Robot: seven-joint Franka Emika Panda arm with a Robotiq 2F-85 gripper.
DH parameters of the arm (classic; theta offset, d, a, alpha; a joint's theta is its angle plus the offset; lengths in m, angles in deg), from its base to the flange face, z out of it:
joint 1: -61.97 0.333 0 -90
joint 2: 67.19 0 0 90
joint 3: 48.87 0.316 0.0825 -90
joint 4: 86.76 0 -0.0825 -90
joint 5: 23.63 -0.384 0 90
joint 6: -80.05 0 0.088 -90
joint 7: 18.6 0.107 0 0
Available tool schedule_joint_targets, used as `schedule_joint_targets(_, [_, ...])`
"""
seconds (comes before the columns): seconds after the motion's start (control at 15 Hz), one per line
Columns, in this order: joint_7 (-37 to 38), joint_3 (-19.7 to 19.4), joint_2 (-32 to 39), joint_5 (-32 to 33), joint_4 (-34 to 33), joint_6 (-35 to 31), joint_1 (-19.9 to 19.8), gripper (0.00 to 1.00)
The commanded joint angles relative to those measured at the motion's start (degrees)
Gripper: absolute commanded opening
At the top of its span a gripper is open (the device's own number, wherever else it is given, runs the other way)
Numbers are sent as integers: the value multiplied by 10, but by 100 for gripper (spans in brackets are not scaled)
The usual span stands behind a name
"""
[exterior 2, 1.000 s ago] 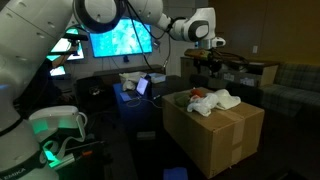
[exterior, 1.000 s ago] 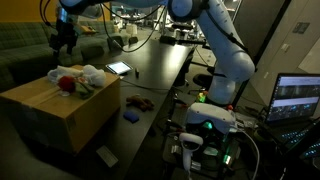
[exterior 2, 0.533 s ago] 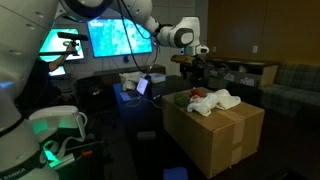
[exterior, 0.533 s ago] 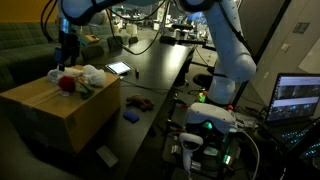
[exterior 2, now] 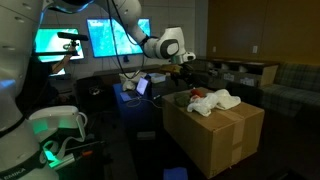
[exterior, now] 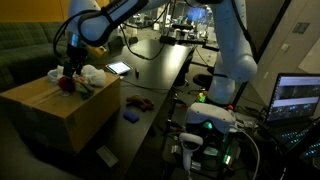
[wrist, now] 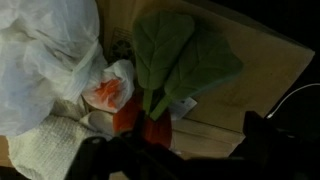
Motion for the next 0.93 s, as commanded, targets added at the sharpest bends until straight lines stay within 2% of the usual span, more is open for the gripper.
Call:
schedule_joint_targets(0.0, [34, -6, -32, 33, 66, -76, 12, 100])
schedule_joint_targets(0.33, [33, 2, -36, 34, 93, -120, 9, 100])
schedule_joint_targets(0.87, [15, 30, -34, 15, 92, -165, -1, 100])
